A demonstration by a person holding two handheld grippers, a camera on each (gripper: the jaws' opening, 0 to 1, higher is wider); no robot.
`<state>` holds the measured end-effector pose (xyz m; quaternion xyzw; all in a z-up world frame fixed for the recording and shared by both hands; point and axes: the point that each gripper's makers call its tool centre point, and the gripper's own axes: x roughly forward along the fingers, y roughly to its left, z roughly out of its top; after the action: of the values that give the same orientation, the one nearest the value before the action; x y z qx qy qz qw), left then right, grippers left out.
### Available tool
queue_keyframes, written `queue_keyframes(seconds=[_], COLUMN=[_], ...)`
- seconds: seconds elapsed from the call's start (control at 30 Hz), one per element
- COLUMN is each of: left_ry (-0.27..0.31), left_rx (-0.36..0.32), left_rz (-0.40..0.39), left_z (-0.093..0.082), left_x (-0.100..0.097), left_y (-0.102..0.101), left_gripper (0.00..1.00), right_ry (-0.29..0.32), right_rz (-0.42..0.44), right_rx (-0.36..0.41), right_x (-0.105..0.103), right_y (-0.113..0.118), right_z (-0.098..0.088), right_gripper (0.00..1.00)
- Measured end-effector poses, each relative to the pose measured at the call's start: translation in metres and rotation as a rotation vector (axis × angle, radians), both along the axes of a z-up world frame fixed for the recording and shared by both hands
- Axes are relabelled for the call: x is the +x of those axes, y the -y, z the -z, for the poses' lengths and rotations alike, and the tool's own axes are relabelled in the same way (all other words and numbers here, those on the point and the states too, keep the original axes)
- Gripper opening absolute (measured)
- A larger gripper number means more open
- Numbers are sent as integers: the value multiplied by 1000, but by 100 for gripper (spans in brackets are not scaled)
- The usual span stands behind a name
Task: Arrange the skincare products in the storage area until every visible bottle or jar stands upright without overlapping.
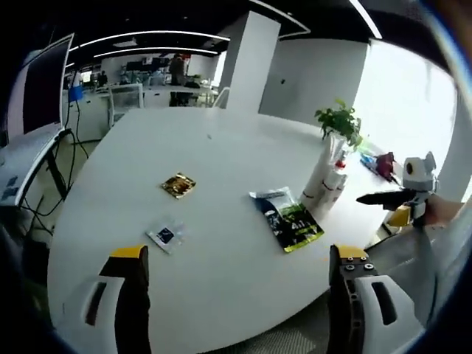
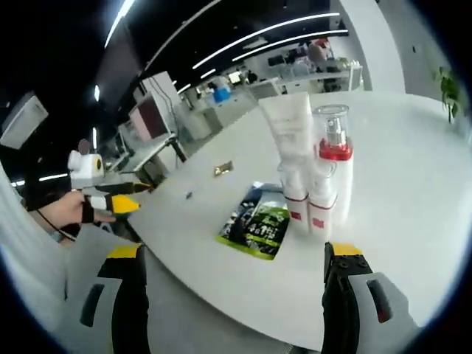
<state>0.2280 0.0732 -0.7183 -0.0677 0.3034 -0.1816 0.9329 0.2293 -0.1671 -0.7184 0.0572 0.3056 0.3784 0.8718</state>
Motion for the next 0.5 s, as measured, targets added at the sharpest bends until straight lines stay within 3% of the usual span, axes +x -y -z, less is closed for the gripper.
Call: queue_keyframes(seconds=[0.33,0.5], left_ry=[-17,-25], left_rx=[5,10], left_rz=[0,-13], left_z=[5,7], left_x=[-4,-4], left_y=[0,-2], left_gripper=[99,99], right_ry=[19,19], right_rz=[86,82], right_rx=[16,12], right_x=[4,5], right_y=[16,15], right_z=[-6,-4], right_gripper=[100,100])
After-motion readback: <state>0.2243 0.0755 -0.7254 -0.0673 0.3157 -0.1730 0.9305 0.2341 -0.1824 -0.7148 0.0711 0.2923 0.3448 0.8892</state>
